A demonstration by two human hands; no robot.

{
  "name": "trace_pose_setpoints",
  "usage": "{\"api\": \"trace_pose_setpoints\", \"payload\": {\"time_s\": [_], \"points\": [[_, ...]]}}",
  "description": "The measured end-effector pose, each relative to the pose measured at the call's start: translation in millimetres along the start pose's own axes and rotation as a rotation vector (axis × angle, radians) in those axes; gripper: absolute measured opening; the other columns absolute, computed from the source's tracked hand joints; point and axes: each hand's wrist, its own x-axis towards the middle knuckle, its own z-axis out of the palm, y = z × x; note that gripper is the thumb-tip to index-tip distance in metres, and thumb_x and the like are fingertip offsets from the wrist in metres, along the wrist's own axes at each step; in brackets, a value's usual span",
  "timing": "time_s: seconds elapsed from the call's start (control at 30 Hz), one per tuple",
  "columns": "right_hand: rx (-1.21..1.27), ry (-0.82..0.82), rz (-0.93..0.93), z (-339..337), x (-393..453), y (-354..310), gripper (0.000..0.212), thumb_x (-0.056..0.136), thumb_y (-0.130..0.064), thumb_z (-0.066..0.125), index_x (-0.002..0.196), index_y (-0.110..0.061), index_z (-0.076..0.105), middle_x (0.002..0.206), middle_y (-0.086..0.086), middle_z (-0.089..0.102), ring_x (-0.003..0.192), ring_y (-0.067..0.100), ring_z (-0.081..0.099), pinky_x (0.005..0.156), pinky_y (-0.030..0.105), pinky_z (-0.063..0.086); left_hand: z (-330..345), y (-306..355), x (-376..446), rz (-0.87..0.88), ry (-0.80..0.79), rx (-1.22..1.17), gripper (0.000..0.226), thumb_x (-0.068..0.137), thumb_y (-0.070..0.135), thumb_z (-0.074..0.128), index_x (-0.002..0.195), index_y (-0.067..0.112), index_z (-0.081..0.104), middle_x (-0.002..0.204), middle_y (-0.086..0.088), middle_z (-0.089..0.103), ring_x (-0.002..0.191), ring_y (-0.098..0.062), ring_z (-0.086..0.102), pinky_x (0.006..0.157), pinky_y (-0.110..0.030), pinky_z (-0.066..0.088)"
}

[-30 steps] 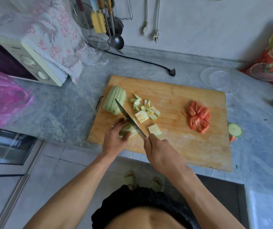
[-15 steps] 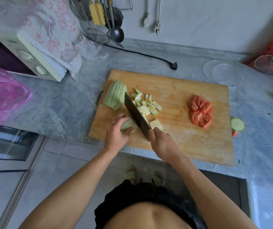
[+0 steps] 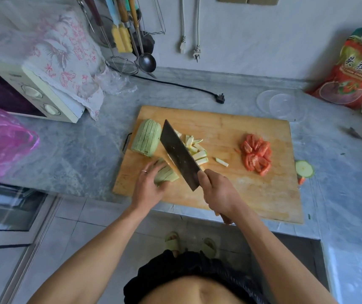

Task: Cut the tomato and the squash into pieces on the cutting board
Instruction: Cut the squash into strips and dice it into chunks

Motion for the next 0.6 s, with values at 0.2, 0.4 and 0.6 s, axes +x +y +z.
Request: {"api": "trace_pose_setpoints", "payload": {"time_s": [0.2, 0.4, 0.6], "points": [[-0.132, 0.042, -0.08, 8, -9, -13, 0.041, 0.105, -0.035, 0.037, 0.079, -0.006, 0.049, 0.067, 0.017, 0.057, 0.06, 0.038, 0.05, 0.05, 0.038, 0.037, 6, 9, 3, -0.105, 0.037, 0.01, 0.06, 0.074, 0.018, 0.082, 0.129, 0.013, 0.06, 0.144, -0.001, 0.053, 0.13, -0.02, 0.05, 0.105, -0.034, 0.044], [-0.205, 0.044, -0.089, 13, -17, -10, 0.038, 0.105, -0.037, 0.036, 0.074, -0.015, 0.041, 0.058, 0.005, 0.045, 0.046, 0.022, 0.036, 0.043, 0.031, 0.023, 8, 3, 3, -0.046, 0.054, 0.0, 0.054, 0.076, 0.017, 0.082, 0.126, 0.013, 0.062, 0.14, -0.003, 0.056, 0.129, -0.019, 0.053, 0.1, -0.029, 0.046], [-0.343, -0.025, -0.155, 18, -12, -7, 0.055, 0.092, -0.057, 0.004, 0.085, -0.016, 0.041, 0.07, 0.0, 0.045, 0.047, 0.014, 0.031, 0.044, 0.023, 0.013, 9, 3, 3, -0.032, 0.058, 0.003, 0.054, 0.076, 0.016, 0.083, 0.126, 0.012, 0.062, 0.14, -0.004, 0.055, 0.128, -0.021, 0.054, 0.101, -0.019, 0.04]]}}
